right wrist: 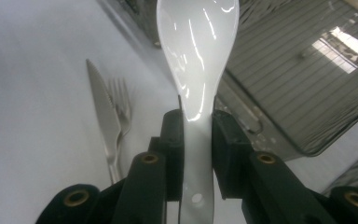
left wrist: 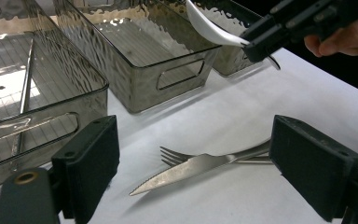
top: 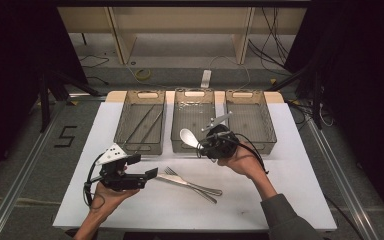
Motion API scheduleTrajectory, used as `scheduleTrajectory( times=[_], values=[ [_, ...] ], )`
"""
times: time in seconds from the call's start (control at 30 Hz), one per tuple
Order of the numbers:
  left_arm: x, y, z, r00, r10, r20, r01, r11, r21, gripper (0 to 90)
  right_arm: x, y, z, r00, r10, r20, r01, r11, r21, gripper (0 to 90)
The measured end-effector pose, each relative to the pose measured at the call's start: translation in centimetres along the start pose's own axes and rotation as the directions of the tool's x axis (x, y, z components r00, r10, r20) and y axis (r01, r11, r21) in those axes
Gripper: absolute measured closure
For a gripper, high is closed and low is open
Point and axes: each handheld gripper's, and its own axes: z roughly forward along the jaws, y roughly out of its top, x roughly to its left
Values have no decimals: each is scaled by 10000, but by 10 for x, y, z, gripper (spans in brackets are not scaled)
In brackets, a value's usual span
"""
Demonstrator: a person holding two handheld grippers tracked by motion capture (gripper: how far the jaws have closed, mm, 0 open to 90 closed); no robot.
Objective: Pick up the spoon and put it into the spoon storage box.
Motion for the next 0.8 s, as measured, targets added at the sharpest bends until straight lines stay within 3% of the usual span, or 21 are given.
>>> scheduleTrajectory(
  times=[0.43, 0.8],
  values=[
    [1, 0, -2, 10000, -50, -10, 50, 9999, -163, 155, -24, 32, 10, 9976, 474, 495, -473, 9989, -37, 760],
    [2, 1, -4, 10000, -35, -37, 33, 9995, -325, 154, -39, 43, 28, 9927, 1066, 568, -1077, 9940, 175, 760]
  ],
)
